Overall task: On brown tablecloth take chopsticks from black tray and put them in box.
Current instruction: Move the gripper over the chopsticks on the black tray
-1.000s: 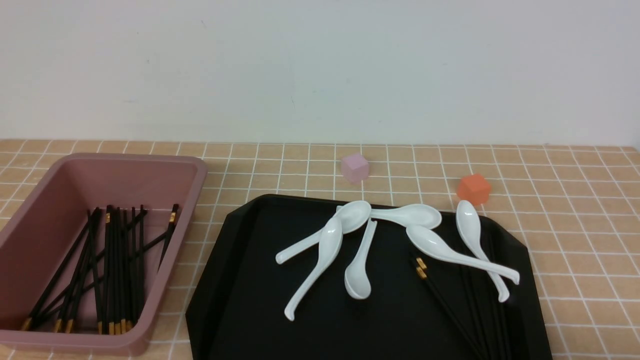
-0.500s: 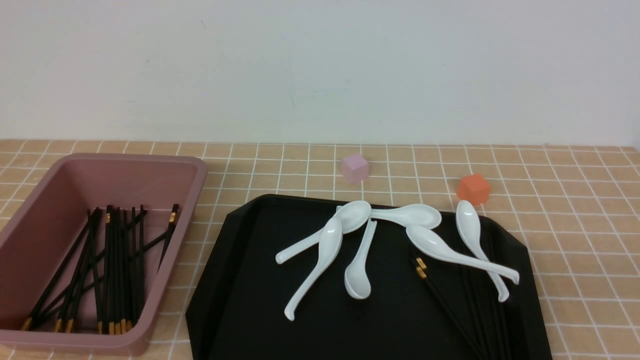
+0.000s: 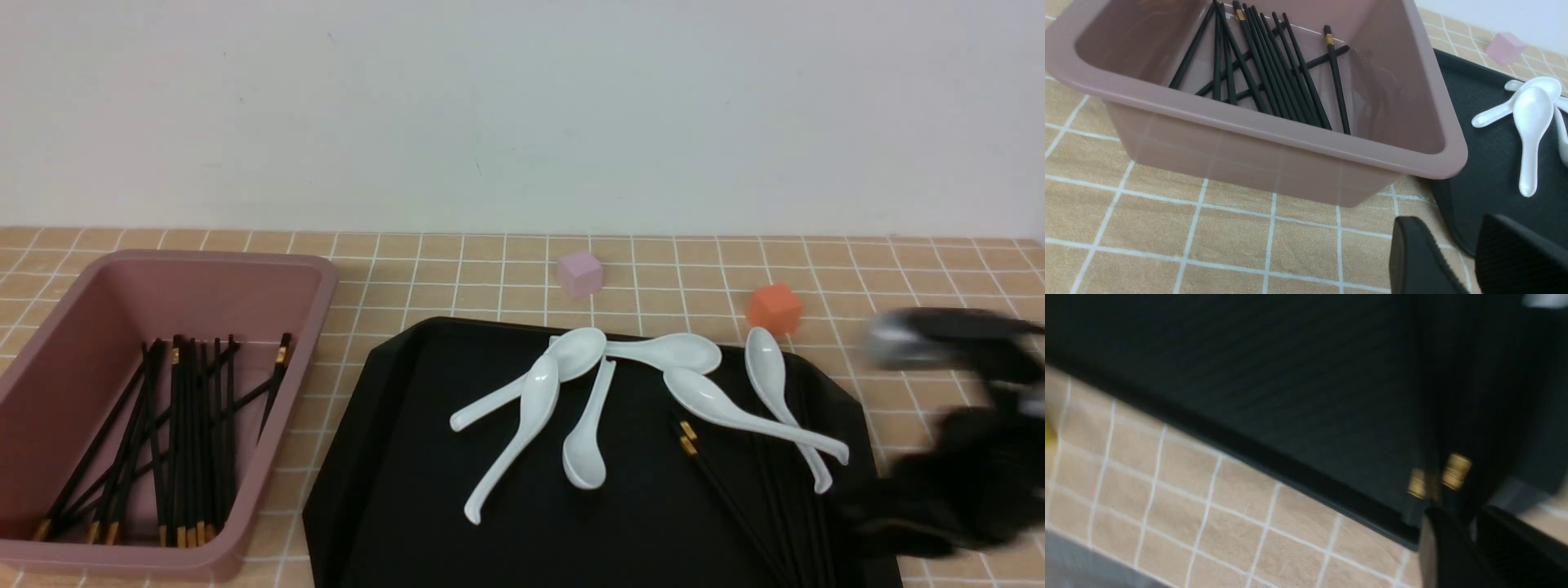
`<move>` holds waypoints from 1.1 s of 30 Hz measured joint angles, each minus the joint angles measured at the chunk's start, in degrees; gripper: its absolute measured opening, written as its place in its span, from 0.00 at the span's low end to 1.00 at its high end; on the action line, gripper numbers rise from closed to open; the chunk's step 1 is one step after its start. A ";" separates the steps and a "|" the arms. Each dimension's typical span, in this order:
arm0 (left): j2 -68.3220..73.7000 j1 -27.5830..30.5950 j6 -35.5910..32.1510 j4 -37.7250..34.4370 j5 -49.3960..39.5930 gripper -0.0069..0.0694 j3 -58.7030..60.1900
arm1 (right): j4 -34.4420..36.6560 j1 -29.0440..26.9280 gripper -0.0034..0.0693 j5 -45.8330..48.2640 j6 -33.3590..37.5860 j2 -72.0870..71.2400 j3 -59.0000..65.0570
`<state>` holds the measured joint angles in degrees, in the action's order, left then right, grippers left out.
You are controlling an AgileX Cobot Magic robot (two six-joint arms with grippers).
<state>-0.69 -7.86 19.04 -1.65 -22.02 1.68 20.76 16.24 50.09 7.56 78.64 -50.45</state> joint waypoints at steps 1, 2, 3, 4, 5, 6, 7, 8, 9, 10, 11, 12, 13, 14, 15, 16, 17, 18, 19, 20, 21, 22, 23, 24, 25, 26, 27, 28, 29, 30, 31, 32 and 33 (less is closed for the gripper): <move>0.00 0.00 0.00 0.00 0.00 0.40 0.00 | -1.25 1.32 0.32 0.66 -0.54 2.56 -1.79; 0.00 0.00 0.00 0.00 0.00 0.40 0.00 | -2.79 2.53 0.35 1.01 -1.35 5.02 -3.54; 0.00 0.00 0.00 0.00 0.00 0.40 0.00 | -5.49 3.86 0.39 1.55 -2.80 8.46 -5.66; 0.00 0.00 0.00 0.00 0.00 0.40 0.00 | -7.85 5.00 0.42 1.99 -3.98 11.19 -7.71; 0.00 0.00 0.00 0.00 0.00 0.40 0.00 | -9.59 5.96 0.44 2.26 -4.91 13.28 -9.68; 0.00 0.00 0.00 0.00 0.00 0.40 0.00 | -11.83 6.72 0.47 2.70 -6.12 16.29 -11.59; 0.00 0.00 0.00 0.00 0.00 0.40 0.00 | -13.02 7.28 0.48 3.06 -6.95 18.22 -13.43; 0.00 0.00 0.00 0.00 0.00 0.40 0.00 | -14.17 7.63 0.49 3.60 -7.56 20.55 -15.24; 0.00 0.00 0.00 0.00 0.00 0.40 0.00 | -14.62 7.75 0.49 3.90 -8.12 21.89 -15.91; 0.00 0.00 0.00 0.00 0.00 0.40 0.00 | -15.31 7.83 0.50 4.54 -8.68 24.66 -18.28; 0.00 0.00 0.00 0.00 0.00 0.40 0.00 | -15.49 7.83 0.50 4.74 -8.75 26.01 -19.21; 0.00 0.00 0.00 0.00 0.00 0.40 0.00 | -15.68 7.83 0.51 4.74 -8.90 27.41 -20.15; 0.00 0.00 0.00 0.00 0.00 0.40 0.00 | -15.90 7.83 0.51 4.67 -9.10 28.57 -20.91; 0.00 0.00 0.00 0.00 0.00 0.40 0.00 | -15.95 7.83 0.51 4.39 -9.16 29.46 -21.33; 0.00 0.00 0.00 0.00 0.00 0.40 0.00 | -15.95 7.83 0.51 3.92 -9.16 30.02 -21.65; 0.00 0.00 0.00 0.00 0.00 0.40 0.00 | -15.95 7.83 0.51 3.33 -9.22 30.29 -21.86; 0.00 0.00 0.00 0.00 0.00 0.40 0.00 | -15.95 7.83 0.51 2.10 -9.34 30.76 -21.99; 0.00 0.00 0.00 0.00 0.00 0.40 0.00 | -15.95 7.83 0.51 1.22 -9.34 30.91 -22.01; 0.00 0.00 0.00 0.00 0.00 0.40 0.00 | -15.95 7.83 0.51 0.25 -9.40 31.04 -22.05; 0.00 0.00 0.00 0.00 0.00 0.40 0.00 | -15.95 7.83 0.51 -0.73 -9.51 31.15 -22.05; 0.00 0.00 0.00 0.00 0.00 0.40 0.00 | -15.95 7.83 0.51 -1.38 -9.52 31.20 -22.05; 0.00 0.00 0.00 0.00 0.00 0.40 0.00 | -15.95 7.83 0.51 -1.76 -9.52 31.26 -22.13; 0.00 0.00 0.00 0.00 0.00 0.40 0.00 | -15.95 7.83 0.51 -1.91 -9.52 31.44 -22.12; 0.00 0.00 0.00 0.00 0.00 0.40 0.00 | -15.95 7.83 0.51 -2.30 -9.52 31.76 -22.14; 0.00 0.00 0.00 0.00 0.00 0.40 0.00 | -15.95 7.83 0.51 -2.45 -9.52 32.12 -22.14; 0.00 0.00 0.00 0.00 0.00 0.40 0.00 | -15.95 7.83 0.51 -2.45 -9.52 32.56 -22.14; 0.00 0.00 0.00 0.00 0.00 0.40 0.00 | -15.95 7.83 0.51 -2.45 -9.52 32.89 -22.14; 0.00 0.00 0.00 0.00 0.00 0.40 0.00 | -15.95 7.83 0.51 -2.45 -9.52 33.34 -22.14; 0.00 0.00 0.00 0.00 0.00 0.40 0.00 | -16.00 7.83 0.51 -2.45 -9.52 34.02 -22.14; 0.00 0.00 0.00 0.00 0.00 0.40 0.00 | -16.26 7.83 0.51 -2.38 -9.52 34.41 -22.35; 0.00 0.00 0.00 0.00 0.00 0.40 0.00 | -16.26 7.83 0.51 -2.47 -9.60 34.56 -22.50; 0.00 0.00 0.00 0.00 0.00 0.40 0.00 | -16.26 7.83 0.51 -2.36 -9.60 34.65 -22.50; 0.00 0.00 0.00 0.00 0.00 0.40 0.00 | -16.33 7.83 0.51 -2.23 -9.65 34.86 -22.70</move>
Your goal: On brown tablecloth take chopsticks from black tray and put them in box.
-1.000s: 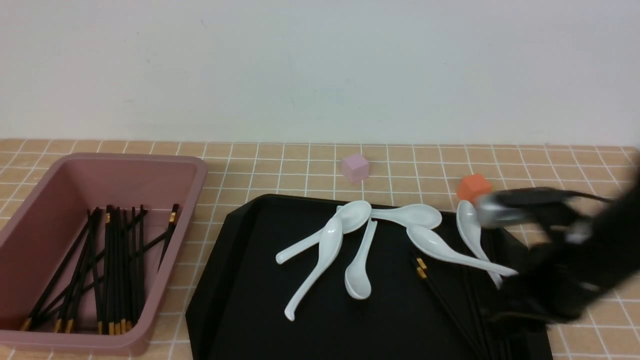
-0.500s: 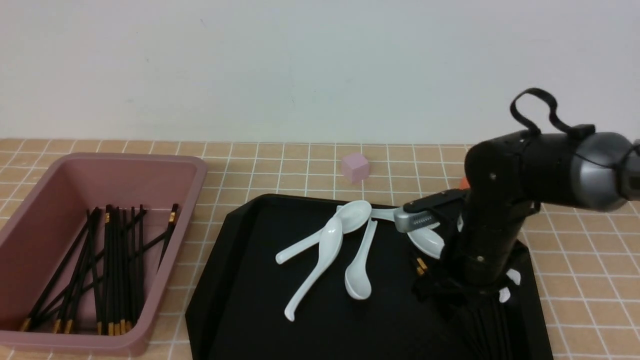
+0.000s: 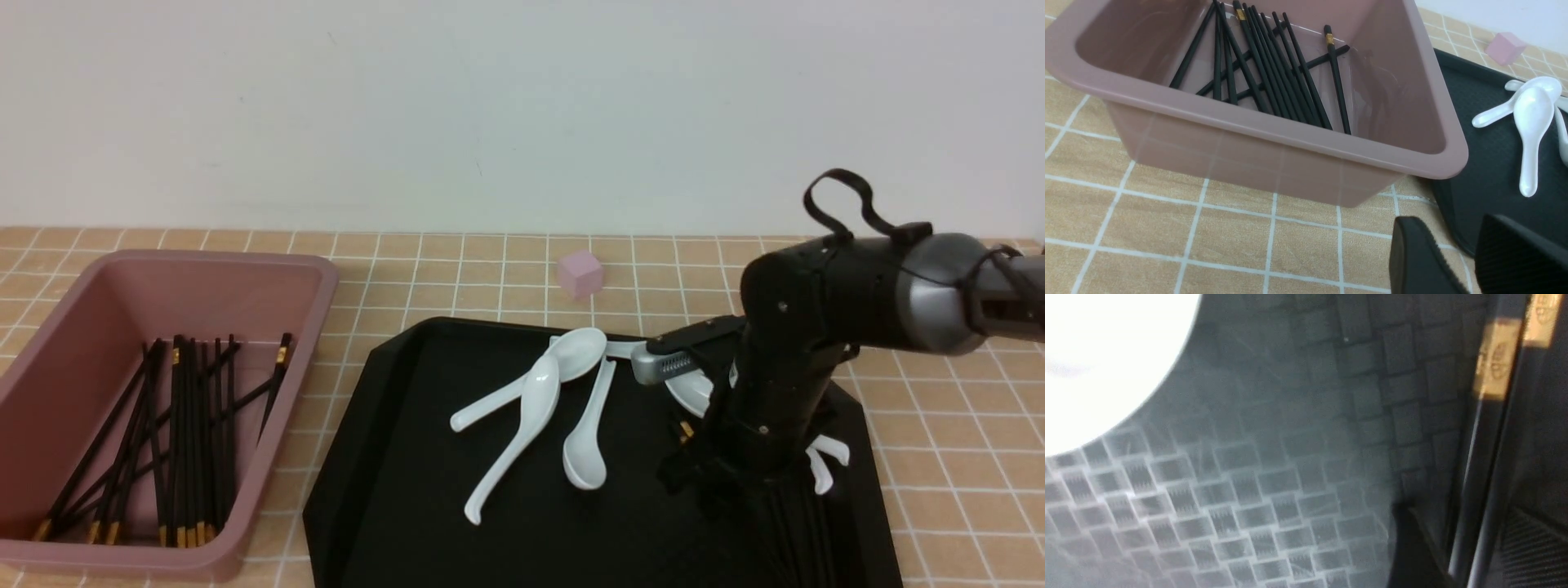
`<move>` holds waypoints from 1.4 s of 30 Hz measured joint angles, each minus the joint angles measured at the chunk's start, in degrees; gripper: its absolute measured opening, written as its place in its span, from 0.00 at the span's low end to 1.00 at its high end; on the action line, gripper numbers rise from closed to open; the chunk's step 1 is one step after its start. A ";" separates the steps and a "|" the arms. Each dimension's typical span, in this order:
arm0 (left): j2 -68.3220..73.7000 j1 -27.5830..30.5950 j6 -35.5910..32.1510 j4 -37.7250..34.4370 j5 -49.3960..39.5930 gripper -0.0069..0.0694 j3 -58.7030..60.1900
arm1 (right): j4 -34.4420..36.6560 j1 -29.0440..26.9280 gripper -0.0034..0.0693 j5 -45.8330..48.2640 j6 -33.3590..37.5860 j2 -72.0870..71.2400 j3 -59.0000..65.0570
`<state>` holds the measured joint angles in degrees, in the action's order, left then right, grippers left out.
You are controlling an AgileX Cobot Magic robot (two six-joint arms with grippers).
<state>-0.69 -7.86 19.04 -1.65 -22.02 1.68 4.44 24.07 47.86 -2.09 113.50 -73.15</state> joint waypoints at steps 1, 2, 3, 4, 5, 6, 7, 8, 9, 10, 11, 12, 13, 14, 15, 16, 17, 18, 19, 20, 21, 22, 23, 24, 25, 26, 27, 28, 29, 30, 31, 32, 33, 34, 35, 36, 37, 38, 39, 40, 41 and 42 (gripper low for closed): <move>0.00 0.00 0.00 0.00 0.00 0.40 0.00 | -0.06 0.00 0.51 0.08 0.00 0.11 -0.13; 0.00 0.00 0.00 0.00 0.00 0.40 0.00 | -0.06 0.00 0.51 0.22 0.00 0.19 -0.24; 0.00 0.00 0.00 0.00 0.00 0.40 0.00 | -0.10 0.00 0.50 0.28 0.00 0.25 -0.30; 0.00 0.00 0.00 0.00 0.00 0.40 0.00 | -0.17 0.00 0.50 0.33 0.00 0.24 -0.30; 0.00 0.00 0.00 0.00 0.00 0.40 0.00 | -0.29 0.00 0.48 0.46 0.00 0.24 -0.37; 0.00 0.00 0.00 0.00 0.00 0.40 0.00 | -0.29 0.00 0.47 0.46 0.00 0.24 -0.37; 0.00 0.00 0.00 0.00 0.00 0.40 0.00 | -0.56 0.00 0.41 0.53 0.00 0.24 -0.37; 0.00 0.00 0.00 0.00 0.00 0.40 0.00 | -0.78 0.00 0.39 0.53 0.00 0.24 -0.37; 0.00 0.00 0.00 0.00 0.00 0.40 0.00 | -1.10 0.00 0.34 0.53 0.05 0.26 -0.37; 0.00 0.00 0.00 0.00 0.00 0.40 0.00 | -1.12 0.00 0.24 0.44 -0.04 0.26 -0.37; 0.00 0.00 0.00 0.00 0.00 0.40 0.00 | -0.62 -0.05 0.22 0.26 -0.10 0.26 -0.37; 0.00 0.00 0.00 0.00 0.00 0.40 0.00 | -0.40 -0.05 0.22 0.19 -0.10 0.26 -0.37; 0.00 0.00 0.00 0.00 0.00 0.40 0.00 | 0.05 -0.05 0.23 0.19 -0.10 0.26 -0.37; 0.00 0.00 0.00 0.00 0.00 0.40 0.00 | 0.42 -0.05 0.23 0.19 -0.10 0.20 -0.37; 0.00 0.00 0.00 0.00 0.00 0.40 0.00 | 1.45 -0.05 0.23 0.31 -0.10 0.12 -0.37; 0.00 0.00 0.00 0.00 0.00 0.40 0.00 | 2.06 -0.05 0.23 0.39 -0.10 0.00 -0.37; 0.00 0.00 0.00 0.00 0.00 0.40 0.00 | 3.71 -0.05 0.23 0.85 -0.10 -0.29 -0.37; 0.00 0.00 0.00 0.00 0.00 0.40 0.00 | 4.89 0.00 0.23 1.38 -0.10 -0.69 -0.24; 0.00 0.00 0.00 0.00 0.00 0.40 0.00 | 5.88 0.00 0.23 1.90 -0.10 -1.17 -0.11; 0.00 0.00 0.00 0.00 0.00 0.40 0.00 | 6.05 0.00 0.23 1.90 -0.10 -1.31 -0.10; 0.00 0.00 0.00 0.00 0.00 0.40 0.00 | 7.11 0.06 0.23 2.81 -0.10 -2.98 0.02; 0.00 0.00 0.00 0.00 0.00 0.40 0.00 | 7.49 0.06 0.23 3.24 -0.10 -4.26 0.08; 0.00 0.00 0.00 0.00 0.00 0.40 0.00 | 7.62 0.06 0.23 3.59 -0.10 -4.81 0.08; 0.00 0.00 0.00 0.00 0.00 0.40 0.00 | 8.26 0.06 0.23 4.17 -0.10 -6.97 0.08; 0.00 0.00 0.00 0.00 0.00 0.40 0.00 | 8.60 0.06 0.23 4.46 -0.10 -7.96 0.09; 0.00 0.00 0.00 0.00 0.00 0.40 0.00 | 9.46 0.06 0.23 4.65 -0.10 -10.06 0.09; 0.00 0.00 0.00 0.00 0.00 0.40 0.00 | 10.77 0.06 0.23 4.77 -0.10 -11.77 0.09; 0.00 0.00 0.00 0.00 0.00 0.40 0.00 | 11.95 0.06 0.23 4.83 -0.10 -13.08 -0.09; 0.00 0.00 0.00 0.00 0.00 0.40 0.00 | 13.41 0.06 0.23 4.90 0.13 -14.29 -0.56; 0.00 0.00 0.00 0.00 0.00 0.40 0.00 | 16.29 0.06 0.23 4.76 0.76 -15.89 -1.27; 0.00 0.00 0.00 0.00 0.00 0.40 0.00 | 19.43 0.11 0.23 4.26 1.61 -16.95 -2.18; 0.00 0.00 0.00 0.00 0.00 0.40 0.00 | 23.04 0.34 0.23 3.42 2.78 -17.73 -3.22; 0.00 0.00 0.00 0.00 0.00 0.40 0.00 | 23.80 0.52 0.23 2.96 3.05 -17.85 -3.67; 0.00 0.00 0.00 0.00 0.00 0.40 0.00 | 29.37 1.27 0.23 1.08 5.59 -18.37 -5.06; 0.00 0.00 0.00 0.00 0.00 0.40 0.00 | 32.68 2.07 0.23 -0.52 7.42 -18.43 -5.98; 0.00 0.00 0.00 0.00 0.00 0.40 0.00 | 35.16 3.14 0.23 -1.89 8.88 -18.43 -6.89; 0.00 0.00 0.00 0.00 0.00 0.40 0.00 | 40.81 5.15 0.23 -5.34 12.66 -17.97 -8.25; 0.00 0.00 0.00 0.00 0.00 0.40 0.00 | 45.60 8.02 0.23 -9.44 16.18 -17.16 -9.92; 0.00 0.00 0.00 0.00 0.00 0.40 0.00 | 48.71 9.34 0.23 -11.40 18.62 -16.34 -10.67; 0.00 0.00 0.00 0.00 0.00 0.40 0.00 | 50.26 10.73 0.23 -12.78 19.89 -15.59 -11.45; 0.00 0.00 0.00 0.00 0.00 0.40 0.00 | 56.51 14.04 0.23 -19.12 25.11 -13.42 -13.28; 0.00 0.00 0.00 0.00 0.00 0.40 0.00 | 60.71 16.38 0.23 -23.76 28.45 -11.53 -14.65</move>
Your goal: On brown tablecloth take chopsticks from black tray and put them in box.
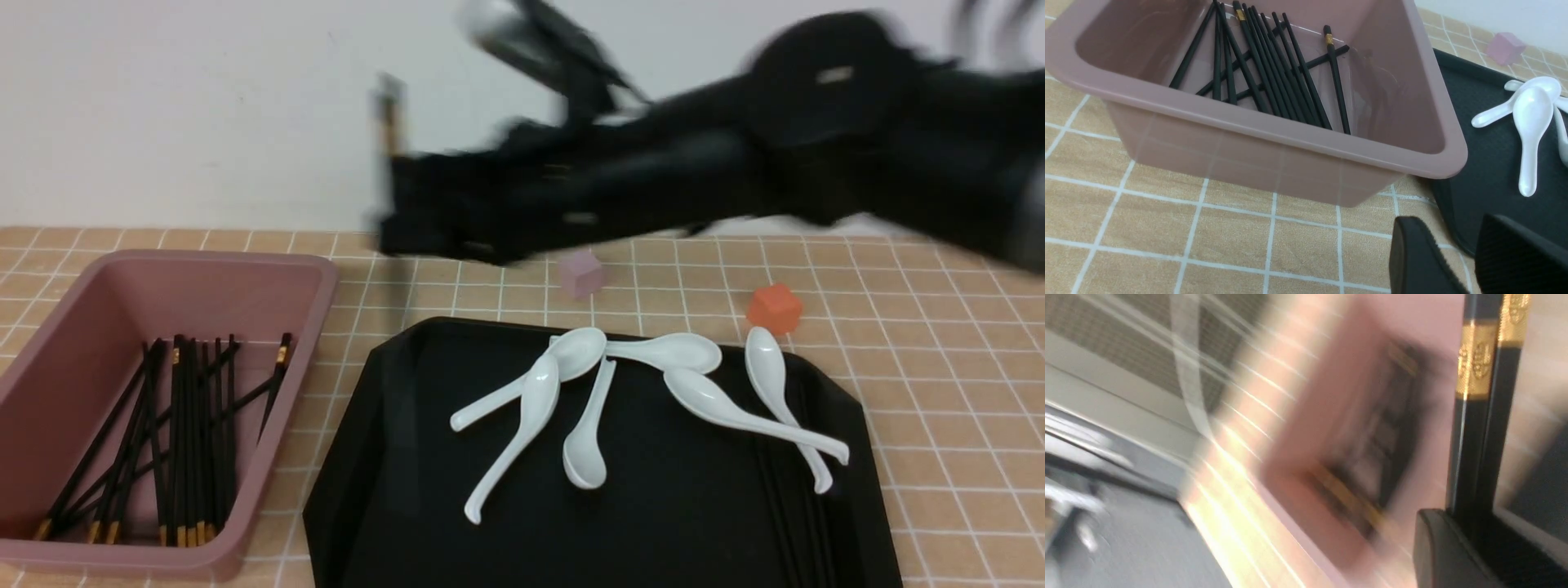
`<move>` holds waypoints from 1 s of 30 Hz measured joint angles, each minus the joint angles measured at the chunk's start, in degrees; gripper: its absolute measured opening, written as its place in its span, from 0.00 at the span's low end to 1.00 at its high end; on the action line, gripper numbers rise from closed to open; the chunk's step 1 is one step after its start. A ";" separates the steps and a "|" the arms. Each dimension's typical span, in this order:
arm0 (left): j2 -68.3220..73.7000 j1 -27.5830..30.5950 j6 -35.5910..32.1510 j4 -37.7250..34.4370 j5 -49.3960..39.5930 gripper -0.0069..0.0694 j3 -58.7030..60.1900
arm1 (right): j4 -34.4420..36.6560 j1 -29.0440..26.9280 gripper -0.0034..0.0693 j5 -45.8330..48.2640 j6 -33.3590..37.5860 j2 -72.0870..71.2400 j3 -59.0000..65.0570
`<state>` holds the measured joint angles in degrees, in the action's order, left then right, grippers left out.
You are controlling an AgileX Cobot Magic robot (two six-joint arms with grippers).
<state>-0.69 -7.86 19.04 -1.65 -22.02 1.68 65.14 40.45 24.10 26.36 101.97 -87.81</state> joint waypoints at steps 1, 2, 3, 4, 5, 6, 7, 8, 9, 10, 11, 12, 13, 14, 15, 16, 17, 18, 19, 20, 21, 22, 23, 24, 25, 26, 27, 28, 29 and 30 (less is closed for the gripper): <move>0.00 0.00 0.00 0.00 0.00 0.40 0.00 | 3.61 2.30 0.23 -5.01 2.65 1.68 -1.47; 0.00 0.00 0.00 0.00 0.00 0.40 0.00 | 8.50 4.49 0.23 -10.20 5.84 3.92 -3.01; 0.00 0.00 0.00 0.00 0.00 0.40 0.00 | 14.94 6.48 0.23 -15.45 9.54 6.79 -5.06; 0.00 0.00 0.00 0.00 0.00 0.40 0.00 | 19.52 8.25 0.23 -20.57 11.94 8.77 -6.56; 0.00 0.00 0.00 0.00 0.00 0.40 0.00 | 24.01 9.17 0.23 -23.50 14.28 10.77 -7.75; 0.00 0.00 0.00 0.00 0.00 0.40 0.00 | 28.89 10.69 0.23 -28.79 17.01 13.75 -10.25; 0.00 0.00 0.00 0.00 0.00 0.40 0.00 | 30.94 11.51 0.23 -31.65 19.45 15.72 -11.97; 0.00 0.00 0.00 0.00 0.00 0.40 0.00 | 32.35 12.31 0.23 -33.84 21.00 17.69 -14.15; 0.00 0.00 0.00 0.00 0.00 0.40 0.00 | 33.68 12.88 0.23 -35.85 22.50 20.15 -16.37; 0.00 0.00 0.00 0.00 0.00 0.40 0.00 | 34.27 13.21 0.23 -36.24 23.33 22.59 -18.19; 0.00 0.00 0.00 0.00 0.00 0.40 0.00 | 34.81 13.32 0.23 -35.66 24.12 25.02 -21.00; 0.00 0.00 0.00 0.00 0.00 0.40 0.00 | 35.08 13.32 0.23 -34.31 24.56 27.83 -23.33; 0.00 0.00 0.00 0.00 0.00 0.40 0.00 | 35.14 13.32 0.23 -32.87 24.87 30.04 -25.56; 0.00 0.00 0.00 0.00 0.00 0.40 0.00 | 35.14 13.32 0.23 -32.64 24.92 30.47 -26.00; 0.00 0.00 0.00 0.00 0.00 0.40 0.00 | 35.14 13.32 0.23 -31.35 25.11 33.12 -28.72; 0.00 0.00 0.00 0.00 0.00 0.40 0.00 | 35.14 13.32 0.23 -30.76 25.15 34.94 -30.45; 0.00 0.00 0.00 0.00 0.00 0.40 0.00 | 35.14 13.32 0.23 -30.63 25.22 35.88 -31.40; 0.00 0.00 0.00 0.00 0.00 0.40 0.00 | 35.14 13.32 0.23 -30.29 25.28 36.66 -31.88; 0.00 0.00 0.00 0.00 0.00 0.40 0.00 | 35.14 13.32 0.24 -30.01 25.50 37.10 -32.06; 0.00 0.00 0.00 0.00 0.00 0.40 0.00 | 35.15 13.32 0.26 -29.38 26.00 37.46 -32.23; 0.00 0.00 0.00 0.00 0.00 0.40 0.00 | 35.15 13.32 0.30 -28.39 27.25 37.53 -32.28; 0.00 0.00 0.00 0.00 0.00 0.40 0.00 | 35.15 13.32 0.33 -27.60 28.06 37.53 -32.28; 0.00 0.00 0.00 0.00 0.00 0.40 0.00 | 35.15 13.27 0.37 -26.23 29.56 37.53 -32.43; 0.00 0.00 0.00 0.00 0.00 0.40 0.00 | 35.15 13.27 0.39 -25.58 30.23 37.53 -32.49; 0.00 0.00 0.00 0.00 0.00 0.40 0.00 | 35.15 13.27 0.46 -22.85 32.95 37.30 -32.63; 0.00 0.00 0.00 0.00 0.00 0.40 0.00 | 35.15 13.27 0.51 -20.24 34.73 36.96 -32.63; 0.00 0.00 0.00 0.00 0.00 0.40 0.00 | 35.15 13.27 0.53 -18.97 35.42 36.82 -32.63; 0.00 0.00 0.00 0.00 0.00 0.40 0.00 | 35.03 13.32 0.56 -17.04 36.05 36.40 -32.63; 0.00 0.00 0.00 0.00 0.00 0.40 0.00 | 34.46 13.32 0.57 -15.53 36.33 35.90 -32.57; 0.00 0.00 0.00 0.00 0.00 0.40 0.00 | 33.08 13.44 0.58 -14.41 36.58 34.93 -32.53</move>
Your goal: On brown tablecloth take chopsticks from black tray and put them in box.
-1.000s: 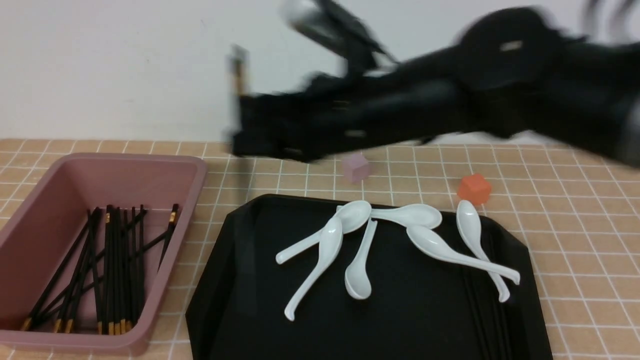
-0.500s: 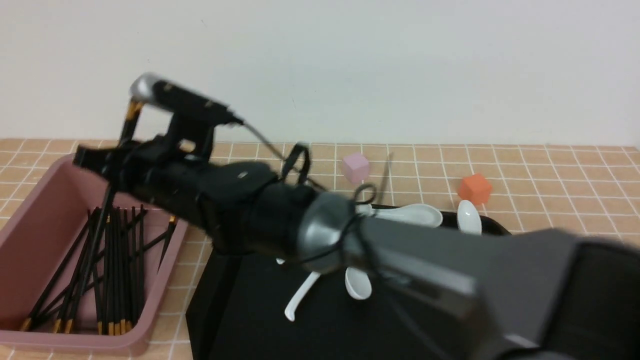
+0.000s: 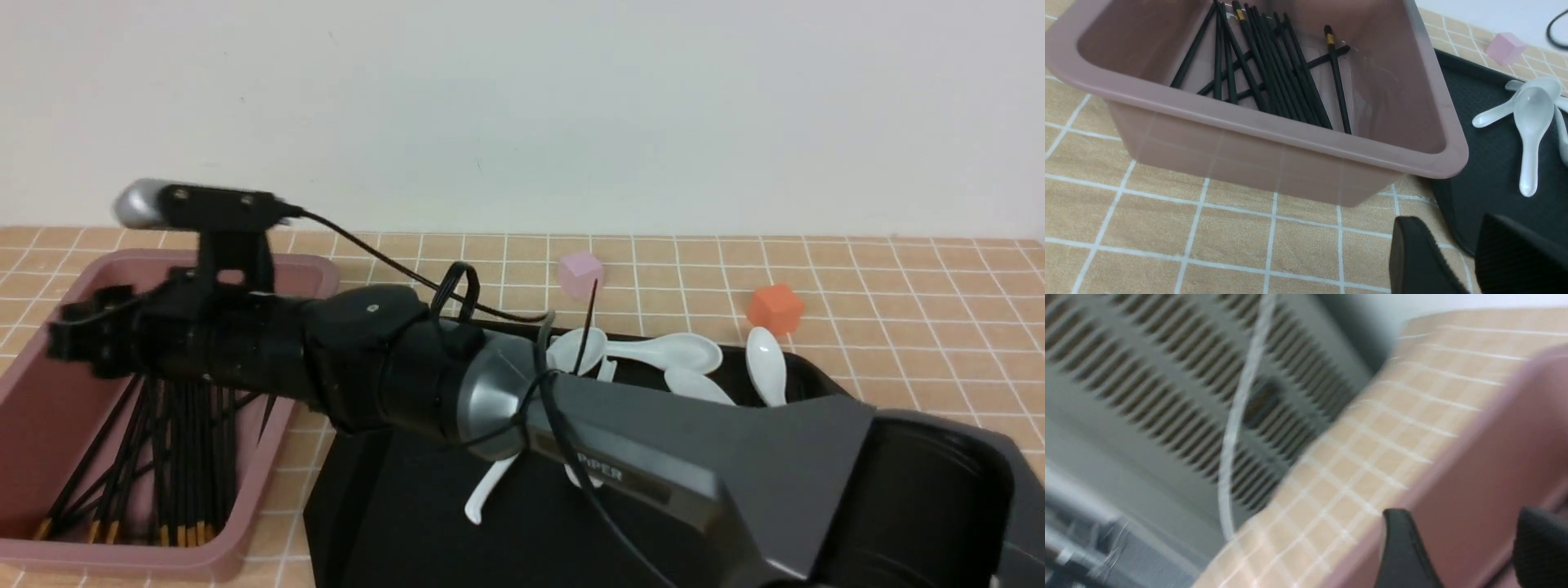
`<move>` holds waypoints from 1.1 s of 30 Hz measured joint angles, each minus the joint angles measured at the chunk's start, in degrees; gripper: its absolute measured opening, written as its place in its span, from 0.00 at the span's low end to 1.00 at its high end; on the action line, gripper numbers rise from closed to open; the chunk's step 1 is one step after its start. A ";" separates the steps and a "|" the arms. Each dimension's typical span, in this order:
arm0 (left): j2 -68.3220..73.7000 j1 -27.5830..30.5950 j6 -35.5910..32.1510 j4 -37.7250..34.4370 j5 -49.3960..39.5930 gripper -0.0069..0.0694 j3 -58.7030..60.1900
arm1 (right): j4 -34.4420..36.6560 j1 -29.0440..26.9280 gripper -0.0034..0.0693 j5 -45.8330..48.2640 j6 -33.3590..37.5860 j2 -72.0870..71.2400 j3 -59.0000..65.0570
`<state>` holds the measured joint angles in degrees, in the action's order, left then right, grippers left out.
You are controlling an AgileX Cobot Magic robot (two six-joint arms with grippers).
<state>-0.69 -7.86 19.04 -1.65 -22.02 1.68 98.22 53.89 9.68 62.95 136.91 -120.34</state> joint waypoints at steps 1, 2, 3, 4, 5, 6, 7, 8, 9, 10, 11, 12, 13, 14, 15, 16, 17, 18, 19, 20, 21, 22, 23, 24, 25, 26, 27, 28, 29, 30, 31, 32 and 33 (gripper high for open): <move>0.00 0.00 0.00 0.00 0.00 0.40 0.00 | -1.48 0.00 0.58 0.71 0.13 -0.66 0.00; 0.00 0.00 0.00 0.00 0.00 0.40 0.00 | -3.67 0.00 0.58 1.20 0.34 -1.91 0.00; 0.00 0.00 0.00 0.00 0.00 0.40 0.00 | -4.95 0.00 0.58 1.51 0.33 -2.60 0.00; 0.00 0.00 0.00 0.00 0.00 0.40 0.00 | -7.26 -0.14 0.56 2.52 0.33 -3.81 0.00; 0.00 0.00 0.00 0.00 0.00 0.40 0.00 | -9.86 -0.29 0.54 3.91 0.04 -5.08 0.00; 0.00 0.00 0.00 0.00 0.00 0.40 0.00 | -12.12 -0.52 0.52 5.14 -0.96 -6.18 0.00; 0.00 0.00 0.00 0.00 0.00 0.40 0.00 | -15.40 -0.98 0.47 7.92 -3.23 -7.64 0.00; 0.00 0.00 0.00 0.00 0.00 0.40 0.00 | -18.39 -1.57 0.43 11.67 -5.89 -8.91 0.00; 0.00 0.00 0.00 0.00 0.00 0.40 0.00 | -22.69 -2.38 0.36 16.30 -10.08 -10.59 0.00; 0.00 0.00 0.00 0.00 0.00 0.40 0.00 | -27.61 -3.36 0.29 21.64 -15.06 -12.37 0.00; 0.00 0.00 0.00 0.00 0.00 0.40 0.00 | -31.96 -4.03 0.22 25.04 -19.45 -13.88 0.00; 0.00 0.00 0.00 0.00 0.00 0.40 0.00 | -37.73 -5.49 0.13 32.06 -25.04 -15.82 0.00; 0.00 0.00 0.00 0.00 0.00 0.40 0.00 | -43.72 -6.75 0.08 36.75 -30.61 -17.80 0.00; 0.00 0.00 0.00 0.00 0.00 0.40 0.00 | -49.70 -7.94 0.04 43.48 -35.86 -19.81 0.00; 0.00 0.00 0.00 0.00 0.00 0.40 0.00 | -52.07 -8.17 0.04 44.57 -37.77 -20.56 0.00; 0.00 0.00 0.00 0.00 0.00 0.40 0.00 | -61.12 -9.71 0.03 51.71 -43.45 -23.59 0.00; 0.00 0.00 0.00 0.00 0.00 0.40 0.00 | -65.48 -10.36 0.03 55.94 -46.47 -25.04 0.00; 0.00 0.00 0.00 0.00 0.00 0.40 0.00 | -70.53 -10.70 0.03 58.70 -48.91 -26.79 0.00; 0.00 0.00 0.00 0.00 0.00 0.40 0.00 | -74.19 -10.84 0.03 60.31 -50.79 -28.33 0.36; 0.00 0.00 0.00 -0.06 0.00 0.40 0.00 | -78.87 -10.85 0.04 61.13 -53.35 -30.90 1.19; 0.00 0.00 0.00 -0.06 0.00 0.40 0.00 | -81.93 -10.85 0.04 61.54 -55.12 -33.27 2.23; 0.00 0.00 0.00 -0.06 0.00 0.40 0.00 | -84.27 -10.85 0.04 61.70 -56.56 -35.86 3.64; 0.00 0.00 0.00 -0.06 0.00 0.40 0.00 | -85.78 -10.85 0.04 61.85 -57.44 -38.09 5.04; 0.00 0.00 0.00 -0.06 0.00 0.40 0.00 | -87.63 -10.85 0.04 62.00 -58.52 -41.73 7.57; 0.00 0.00 0.00 -0.06 0.00 0.40 0.00 | -88.97 -10.85 0.04 62.06 -59.39 -45.04 10.07; 0.00 0.00 0.00 -0.06 0.00 0.40 0.00 | -89.72 -10.85 0.04 62.06 -59.90 -47.11 11.73; 0.00 0.00 0.00 -0.06 0.00 0.40 0.00 | -90.57 -10.85 0.04 62.06 -60.70 -49.99 14.10; 0.00 0.00 0.00 -0.06 0.00 0.40 0.00 | -91.80 -10.85 0.04 62.06 -61.94 -55.13 18.12; 0.00 0.00 0.00 -0.06 0.00 0.40 0.00 | -92.11 -10.85 0.04 62.06 -62.36 -56.63 19.57; 0.00 0.00 0.00 -0.06 0.00 0.40 0.00 | -93.27 -10.85 0.04 62.15 -63.39 -61.19 25.02; 0.00 0.00 0.00 -0.06 0.00 0.40 0.00 | -94.62 -10.85 0.04 61.67 -64.01 -65.83 30.23; 0.00 0.00 0.00 -0.06 0.00 0.40 0.00 | -95.71 -10.85 0.04 60.05 -64.33 -69.73 34.93; 0.00 0.00 0.00 -0.06 0.00 0.40 0.00 | -96.50 -10.85 0.04 57.81 -64.62 -72.84 37.89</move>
<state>-0.69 -7.86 19.04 -1.71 -22.02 1.68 1.72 43.04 67.49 -1.68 64.07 -82.45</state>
